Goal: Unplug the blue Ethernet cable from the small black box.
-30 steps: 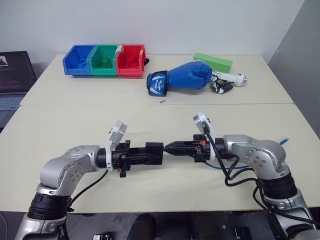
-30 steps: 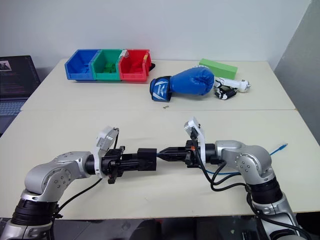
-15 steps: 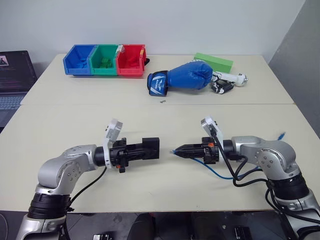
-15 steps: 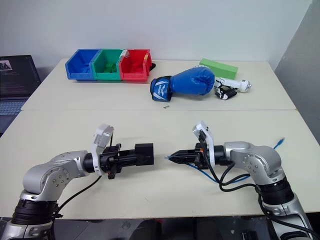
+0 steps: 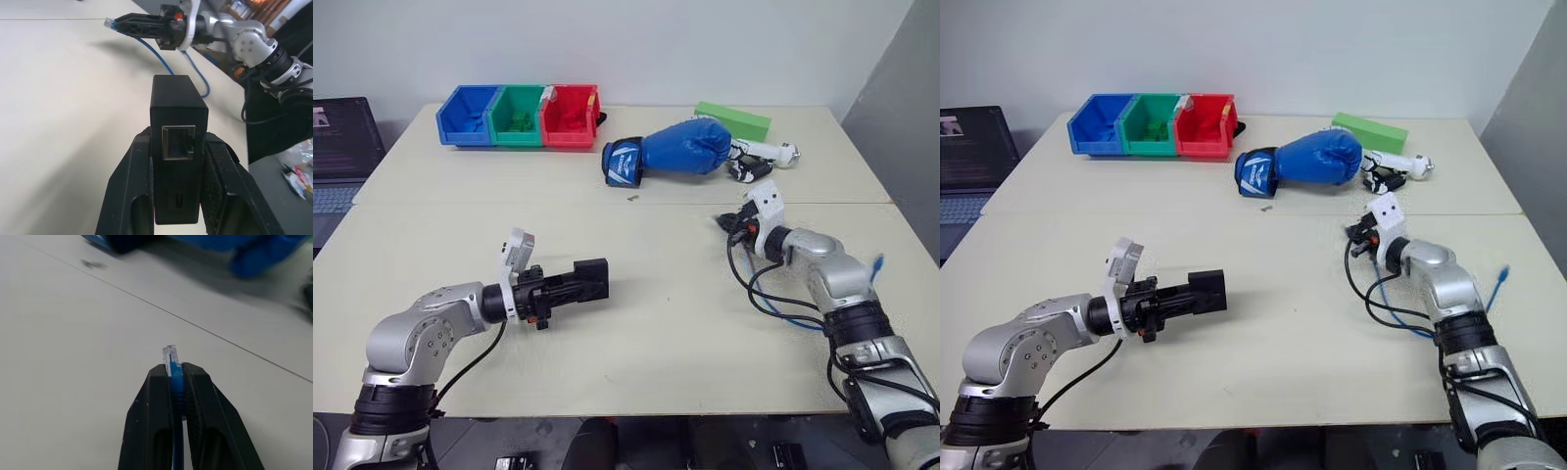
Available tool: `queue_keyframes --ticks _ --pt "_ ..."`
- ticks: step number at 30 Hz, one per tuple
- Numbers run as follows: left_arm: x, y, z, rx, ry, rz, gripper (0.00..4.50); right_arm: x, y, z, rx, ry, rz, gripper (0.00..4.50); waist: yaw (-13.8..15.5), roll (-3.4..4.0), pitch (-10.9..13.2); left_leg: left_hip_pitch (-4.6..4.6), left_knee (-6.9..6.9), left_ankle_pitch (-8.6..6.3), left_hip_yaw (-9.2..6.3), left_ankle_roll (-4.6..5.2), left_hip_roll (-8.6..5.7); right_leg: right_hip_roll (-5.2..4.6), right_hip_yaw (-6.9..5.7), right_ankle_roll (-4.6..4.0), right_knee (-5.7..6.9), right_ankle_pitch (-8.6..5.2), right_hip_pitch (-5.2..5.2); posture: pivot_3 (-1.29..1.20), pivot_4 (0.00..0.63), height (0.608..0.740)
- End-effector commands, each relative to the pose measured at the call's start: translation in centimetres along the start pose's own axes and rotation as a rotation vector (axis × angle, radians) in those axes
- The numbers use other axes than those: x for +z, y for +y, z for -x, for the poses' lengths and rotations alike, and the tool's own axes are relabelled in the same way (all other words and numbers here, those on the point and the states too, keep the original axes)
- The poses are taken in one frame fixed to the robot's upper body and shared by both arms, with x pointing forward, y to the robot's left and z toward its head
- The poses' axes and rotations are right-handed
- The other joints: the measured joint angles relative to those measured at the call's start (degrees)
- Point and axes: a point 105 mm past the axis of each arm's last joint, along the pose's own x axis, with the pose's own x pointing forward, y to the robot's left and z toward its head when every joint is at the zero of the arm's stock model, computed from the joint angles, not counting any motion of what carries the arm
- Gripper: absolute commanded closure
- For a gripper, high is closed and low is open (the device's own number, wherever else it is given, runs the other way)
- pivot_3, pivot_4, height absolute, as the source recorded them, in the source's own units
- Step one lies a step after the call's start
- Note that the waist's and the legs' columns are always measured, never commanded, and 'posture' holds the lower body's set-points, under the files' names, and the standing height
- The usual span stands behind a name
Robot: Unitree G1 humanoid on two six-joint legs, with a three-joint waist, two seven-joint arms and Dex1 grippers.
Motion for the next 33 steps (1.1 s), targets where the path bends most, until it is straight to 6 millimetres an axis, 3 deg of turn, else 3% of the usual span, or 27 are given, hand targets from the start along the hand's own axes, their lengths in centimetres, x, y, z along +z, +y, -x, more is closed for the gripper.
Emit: queue_keyframes --ticks 1,5,10,13,16,19,26,32,33 --pt "1.4 -0.2 -0.6 0.023 -0.026 -0.076 3.70 0.5 -0.9 -0.4 -0.047 -0.035 0.031 3.73 -0.06 0.00 0.00 -0.01 0.00 0.06 0.02 -0.10 0.00 0.00 0.00 0.00 -0.01 0.00 -0.01 0.00 0.150 0.740" --pt "2.6 2.1 -0.5 0.173 -0.092 -0.117 3.70 1.0 -0.7 0.2 0.001 -0.056 -0.001 2.99 -0.04 0.00 0.00 -0.01 0.00 0.09 0.06 -0.15 0.02 -0.01 0.01 0.00 -0.01 0.00 0.00 0.00 0.150 0.740" --pt "4.7 5.7 0.5 0.441 -0.184 -0.233 3.70 3.6 -1.4 2.0 0.042 -0.123 0.036 1.87 0.08 0.01 0.00 0.00 0.02 0.00 0.03 0.01 0.02 0.00 -0.02 0.00 0.05 0.00 0.00 0.00 0.150 0.740" --pt "5.8 8.2 1.6 0.651 -0.231 -0.334 3.70 6.4 0.9 3.7 0.209 -0.209 0.105 1.14 0.14 0.01 0.00 -0.02 0.03 -0.01 0.04 0.02 0.00 -0.03 -0.02 0.00 0.01 0.00 0.00 0.00 0.150 0.740" --pt "6.0 9.8 2.8 0.794 -0.247 -0.443 3.70 8.9 4.8 5.5 0.431 -0.287 0.100 0.41 -0.12 0.01 0.00 -0.01 0.00 -0.02 0.05 0.03 0.02 -0.03 0.00 0.01 -0.02 0.01 0.00 0.00 0.150 0.740" --pt "5.4 10.9 3.7 0.887 -0.260 -0.516 3.70 10.2 8.4 6.2 0.553 -0.293 0.187 0.41 -0.05 0.01 0.00 0.00 -0.01 -0.02 0.00 0.03 0.03 -0.06 -0.03 0.00 0.00 0.01 -0.02 0.00 0.150 0.740" --pt "2.3 12.6 4.7 1.010 -0.279 -0.521 3.70 12.1 13.7 7.4 0.759 -0.289 0.189 0.41 0.20 0.00 0.00 -0.03 0.10 -0.02 -0.06 0.05 -0.04 -0.09 -0.09 0.01 0.05 0.02 0.01 0.00 0.150 0.740" --pt "-0.7 13.8 5.2 1.090 -0.265 -0.439 3.70 12.4 15.0 7.5 0.813 -0.275 0.200 0.41 0.26 -0.05 -0.04 -0.05 0.11 -0.02 -0.09 0.05 -0.05 -0.15 -0.15 0.02 0.04 0.02 0.01 0.00 0.150 0.740" --pt "-1.2 13.9 5.3 1.095 -0.261 -0.423 3.35 12.4 15.1 7.5 0.815 -0.273 0.203 0.36 0.25 -0.05 -0.04 -0.03 0.11 -0.03 -0.10 0.05 -0.05 -0.15 -0.15 0.02 0.05 0.02 0.02 0.00 0.150 0.740"
